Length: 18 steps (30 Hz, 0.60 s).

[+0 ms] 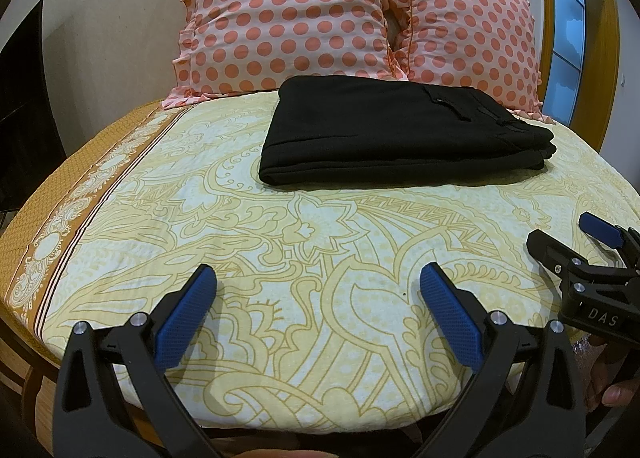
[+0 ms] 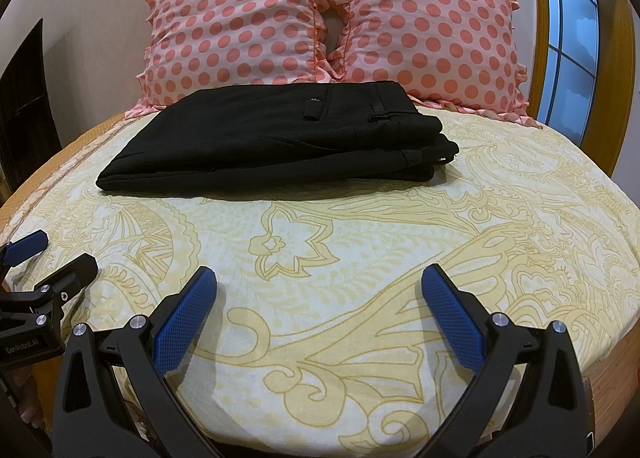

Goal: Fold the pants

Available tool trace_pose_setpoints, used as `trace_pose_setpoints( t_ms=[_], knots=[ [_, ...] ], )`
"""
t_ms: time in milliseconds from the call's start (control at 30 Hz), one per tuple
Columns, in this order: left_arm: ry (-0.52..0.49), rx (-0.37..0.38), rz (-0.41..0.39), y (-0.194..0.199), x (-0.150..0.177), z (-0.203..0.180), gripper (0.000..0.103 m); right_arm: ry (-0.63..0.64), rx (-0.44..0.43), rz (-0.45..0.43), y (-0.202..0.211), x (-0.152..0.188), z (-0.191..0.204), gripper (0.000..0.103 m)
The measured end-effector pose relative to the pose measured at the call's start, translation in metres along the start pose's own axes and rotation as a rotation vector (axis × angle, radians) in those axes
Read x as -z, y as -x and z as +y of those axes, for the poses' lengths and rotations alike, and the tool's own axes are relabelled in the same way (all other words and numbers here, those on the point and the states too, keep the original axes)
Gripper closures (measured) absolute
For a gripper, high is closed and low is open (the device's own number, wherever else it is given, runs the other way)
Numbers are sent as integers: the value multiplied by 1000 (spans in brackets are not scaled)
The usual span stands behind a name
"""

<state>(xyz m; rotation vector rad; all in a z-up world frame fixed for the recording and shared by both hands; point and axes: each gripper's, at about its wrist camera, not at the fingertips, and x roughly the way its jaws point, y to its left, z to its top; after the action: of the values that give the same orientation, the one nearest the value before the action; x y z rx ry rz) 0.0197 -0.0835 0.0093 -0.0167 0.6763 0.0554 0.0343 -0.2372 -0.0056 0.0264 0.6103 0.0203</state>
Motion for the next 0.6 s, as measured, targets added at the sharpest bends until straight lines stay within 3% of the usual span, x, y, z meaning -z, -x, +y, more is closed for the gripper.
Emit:
trace_pose_setpoints(
  t_ms=[600],
  knots=[
    [6, -7, 16, -2, -2, 2, 2, -2, 2, -2, 0, 1, 1, 1]
  ],
)
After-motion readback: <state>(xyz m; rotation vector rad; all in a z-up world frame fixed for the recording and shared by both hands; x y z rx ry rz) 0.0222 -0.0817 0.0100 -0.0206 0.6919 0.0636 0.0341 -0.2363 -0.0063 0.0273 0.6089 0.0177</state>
